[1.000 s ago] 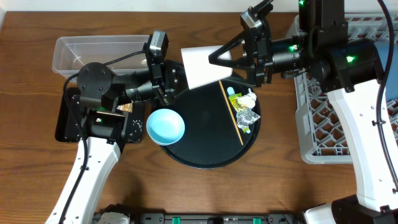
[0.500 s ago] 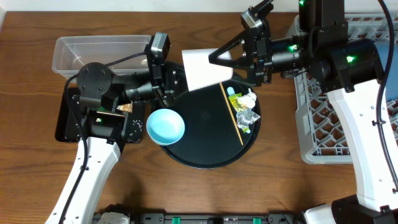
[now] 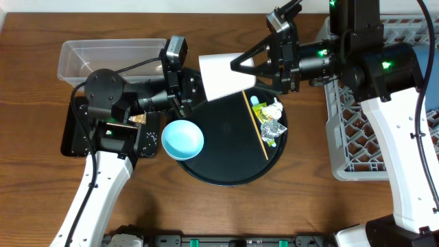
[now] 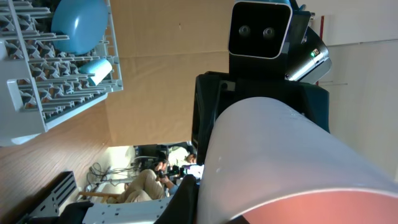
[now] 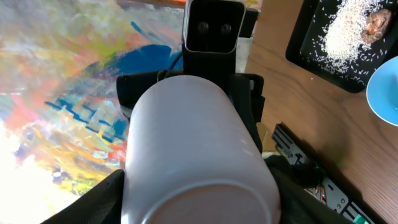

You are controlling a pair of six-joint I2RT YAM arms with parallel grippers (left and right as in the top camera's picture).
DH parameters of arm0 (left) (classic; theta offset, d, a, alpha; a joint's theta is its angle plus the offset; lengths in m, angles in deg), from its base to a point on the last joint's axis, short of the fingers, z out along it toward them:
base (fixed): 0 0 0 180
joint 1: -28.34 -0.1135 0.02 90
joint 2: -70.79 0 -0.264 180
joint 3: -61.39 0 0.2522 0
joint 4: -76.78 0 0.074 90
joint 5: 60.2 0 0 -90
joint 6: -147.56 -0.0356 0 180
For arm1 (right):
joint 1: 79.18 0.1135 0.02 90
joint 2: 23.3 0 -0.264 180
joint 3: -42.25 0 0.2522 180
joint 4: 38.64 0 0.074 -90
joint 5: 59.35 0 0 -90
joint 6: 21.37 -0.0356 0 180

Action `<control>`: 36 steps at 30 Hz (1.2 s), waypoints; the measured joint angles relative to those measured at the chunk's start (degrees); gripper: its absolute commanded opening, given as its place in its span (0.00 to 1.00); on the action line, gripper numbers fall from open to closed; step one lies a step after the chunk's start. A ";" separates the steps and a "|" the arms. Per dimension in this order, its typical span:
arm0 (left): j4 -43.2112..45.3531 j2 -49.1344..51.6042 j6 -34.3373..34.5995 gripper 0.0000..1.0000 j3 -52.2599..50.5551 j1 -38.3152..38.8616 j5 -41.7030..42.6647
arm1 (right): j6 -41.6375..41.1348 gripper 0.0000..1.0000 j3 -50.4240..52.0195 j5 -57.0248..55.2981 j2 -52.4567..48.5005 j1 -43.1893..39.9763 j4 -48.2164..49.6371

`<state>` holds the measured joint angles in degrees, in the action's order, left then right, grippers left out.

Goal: Sort waste into correct bins and load items into the dishwasher rack

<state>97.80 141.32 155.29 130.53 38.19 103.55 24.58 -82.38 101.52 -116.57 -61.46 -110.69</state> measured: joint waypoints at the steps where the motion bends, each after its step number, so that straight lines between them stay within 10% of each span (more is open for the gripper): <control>1: -0.02 0.00 -0.02 0.08 0.00 0.00 0.00 | 0.00 0.60 0.00 -0.04 0.00 0.00 0.00; 13: -0.13 0.00 0.11 0.38 0.00 0.00 1.07 | 0.00 0.54 0.00 -2.12 0.00 0.00 0.07; 36: -0.24 0.04 0.09 0.51 0.00 0.00 1.31 | 0.02 0.40 0.00 -4.11 0.00 0.00 0.68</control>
<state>97.56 141.36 155.38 130.53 38.19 104.86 24.60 -82.38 97.41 -116.57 -61.46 -110.01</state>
